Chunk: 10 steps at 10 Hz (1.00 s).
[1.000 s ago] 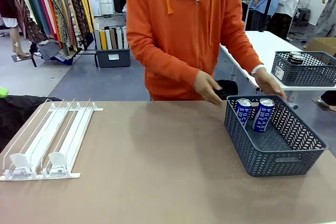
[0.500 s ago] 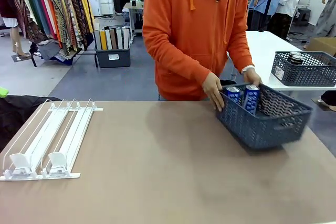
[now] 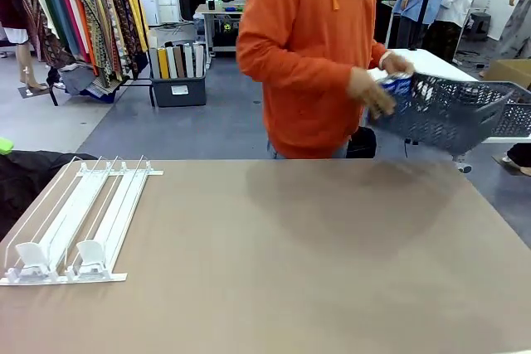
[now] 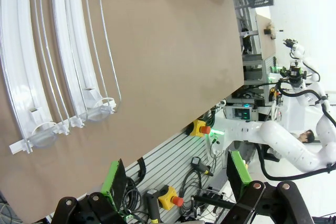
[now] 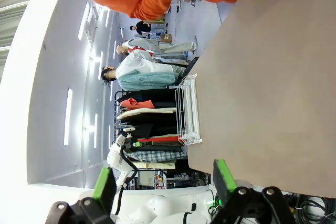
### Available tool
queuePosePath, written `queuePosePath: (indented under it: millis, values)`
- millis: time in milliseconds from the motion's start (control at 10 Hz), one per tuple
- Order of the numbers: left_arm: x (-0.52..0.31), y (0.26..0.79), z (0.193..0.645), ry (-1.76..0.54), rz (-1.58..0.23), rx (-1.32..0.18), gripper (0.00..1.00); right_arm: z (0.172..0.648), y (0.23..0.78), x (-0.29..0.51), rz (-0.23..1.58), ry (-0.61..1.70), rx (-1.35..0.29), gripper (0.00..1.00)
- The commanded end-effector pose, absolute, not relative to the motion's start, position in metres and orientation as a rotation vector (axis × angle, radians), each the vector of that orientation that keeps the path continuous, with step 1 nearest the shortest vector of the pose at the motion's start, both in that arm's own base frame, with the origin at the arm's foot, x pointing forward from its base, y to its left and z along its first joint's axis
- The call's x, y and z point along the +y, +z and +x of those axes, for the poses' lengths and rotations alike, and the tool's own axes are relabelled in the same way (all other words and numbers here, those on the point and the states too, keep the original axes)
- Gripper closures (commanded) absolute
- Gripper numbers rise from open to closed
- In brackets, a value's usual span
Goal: Retrieve and store the cans from the dispenser.
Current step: Pick up one can from the Automatic Can Dispenser and place it in the middle of the table.
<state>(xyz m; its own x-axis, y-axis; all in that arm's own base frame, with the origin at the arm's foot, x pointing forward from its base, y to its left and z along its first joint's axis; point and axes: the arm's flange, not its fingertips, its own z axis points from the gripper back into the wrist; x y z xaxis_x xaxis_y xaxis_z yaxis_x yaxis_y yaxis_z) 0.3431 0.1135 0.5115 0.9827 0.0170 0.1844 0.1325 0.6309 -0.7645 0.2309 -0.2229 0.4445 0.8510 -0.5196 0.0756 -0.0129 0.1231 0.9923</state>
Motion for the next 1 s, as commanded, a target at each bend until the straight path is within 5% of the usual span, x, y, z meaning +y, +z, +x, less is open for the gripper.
queuePosePath:
  millis: [0,900]
  values:
    - [0.1143,0.5114,0.3416,-0.084,-0.904,-0.193,0.0,0.2328,0.4505,-0.2221,1.431,-0.399,-0.464,0.0]
    - [0.1143,0.5114,0.3416,-0.084,-0.904,-0.193,0.0,0.2328,0.4505,-0.2221,1.431,-0.399,-0.464,0.0]
